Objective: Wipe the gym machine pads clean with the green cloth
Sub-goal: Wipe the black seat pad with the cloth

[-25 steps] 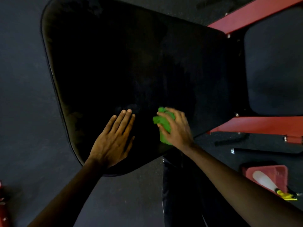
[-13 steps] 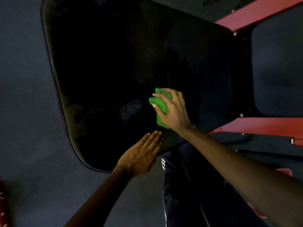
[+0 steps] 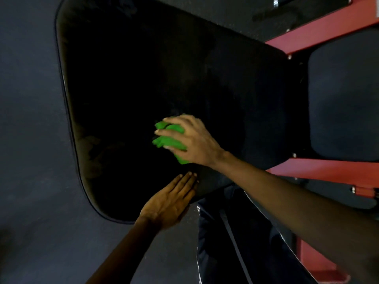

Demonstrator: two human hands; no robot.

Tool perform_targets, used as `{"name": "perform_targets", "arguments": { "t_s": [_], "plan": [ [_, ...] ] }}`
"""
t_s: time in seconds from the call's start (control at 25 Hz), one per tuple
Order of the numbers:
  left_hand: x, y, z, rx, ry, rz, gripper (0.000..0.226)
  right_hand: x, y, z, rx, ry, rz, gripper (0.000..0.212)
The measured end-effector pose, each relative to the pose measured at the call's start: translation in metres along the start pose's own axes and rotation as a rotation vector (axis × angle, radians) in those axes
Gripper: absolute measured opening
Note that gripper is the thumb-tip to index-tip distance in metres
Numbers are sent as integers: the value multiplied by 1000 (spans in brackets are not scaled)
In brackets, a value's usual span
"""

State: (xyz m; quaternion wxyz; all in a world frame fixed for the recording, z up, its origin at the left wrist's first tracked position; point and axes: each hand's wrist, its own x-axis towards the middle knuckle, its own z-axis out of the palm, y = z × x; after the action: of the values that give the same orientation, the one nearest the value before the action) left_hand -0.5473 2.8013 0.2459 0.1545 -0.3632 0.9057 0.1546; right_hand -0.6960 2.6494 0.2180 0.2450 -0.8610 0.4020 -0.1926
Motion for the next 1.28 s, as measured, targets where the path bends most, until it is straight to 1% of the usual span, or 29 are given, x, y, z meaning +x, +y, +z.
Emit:
{"name": "perform_targets", "arguments": {
  "t_s": [0.12, 0.16, 0.32, 0.36, 0.4, 0.44, 0.56, 0.6, 0.64, 0.68, 0.72, 0.8, 0.84, 0.88, 0.92, 1.04, 1.08, 1.12, 1.16, 1.28],
  "plan": [
    [0, 0, 0, 15, 12, 10, 67, -30, 28, 2, 21, 117, 413, 42],
    [0, 0, 0, 18, 9, 12, 68, -39, 34, 3, 29, 156, 524, 42],
    [-1, 0, 0, 15, -5, 0, 71, -54, 51, 6, 75, 291, 918, 40],
    [-1, 0, 1, 11, -17, -2, 72, -51, 48, 7, 84, 299, 956, 39],
    [-1, 0, 1, 6, -26, -4, 72, -46, 41, 9, 75, 290, 925, 39],
    [-1, 1, 1, -1, -33, -5, 73, -42, 31, 11, 59, 264, 836, 38],
    [-2, 1, 0, -7, -47, -2, 72, -31, 9, 10, 81, 137, 418, 39],
    [-2, 1, 0, -2, -51, 0, 72, -25, 14, 6, 79, 101, 305, 39],
    [-2, 1, 0, 10, -54, 0, 73, -14, 25, 2, 69, 89, 254, 39],
    [-1, 1, 0, 24, -56, -3, 74, 0, 40, -1, 62, 108, 290, 39],
    [-2, 1, 0, 31, -61, -5, 75, 18, 55, -4, 53, 153, 404, 39],
    [-2, 0, 1, 36, -69, -10, 76, 53, 79, -11, 25, 251, 719, 37],
    [-1, 0, 1, 33, -73, -10, 76, 64, 83, -14, 14, 268, 829, 37],
    [-1, -1, 1, 23, -81, -9, 75, 67, 80, -14, 3, 269, 872, 38],
    [-2, -1, 2, 9, -86, -11, 75, 63, 72, -13, 1, 259, 855, 39],
    [0, 3, -2, -62, -79, -32, 75, 10, 51, -9, 24, 160, 682, 43],
    [4, 3, -6, -87, -61, -57, 76, -15, 51, -7, 18, 129, 662, 44],
    [9, 3, -10, -107, -33, -93, 76, -40, 56, -5, 4, 117, 684, 44],
    [15, 1, -15, -114, 0, -130, 75, -63, 64, -3, -2, 123, 756, 44],
    [42, -10, -23, -83, 45, -212, 70, -99, 86, 8, 23, 201, 1037, 44]
  ]
}}
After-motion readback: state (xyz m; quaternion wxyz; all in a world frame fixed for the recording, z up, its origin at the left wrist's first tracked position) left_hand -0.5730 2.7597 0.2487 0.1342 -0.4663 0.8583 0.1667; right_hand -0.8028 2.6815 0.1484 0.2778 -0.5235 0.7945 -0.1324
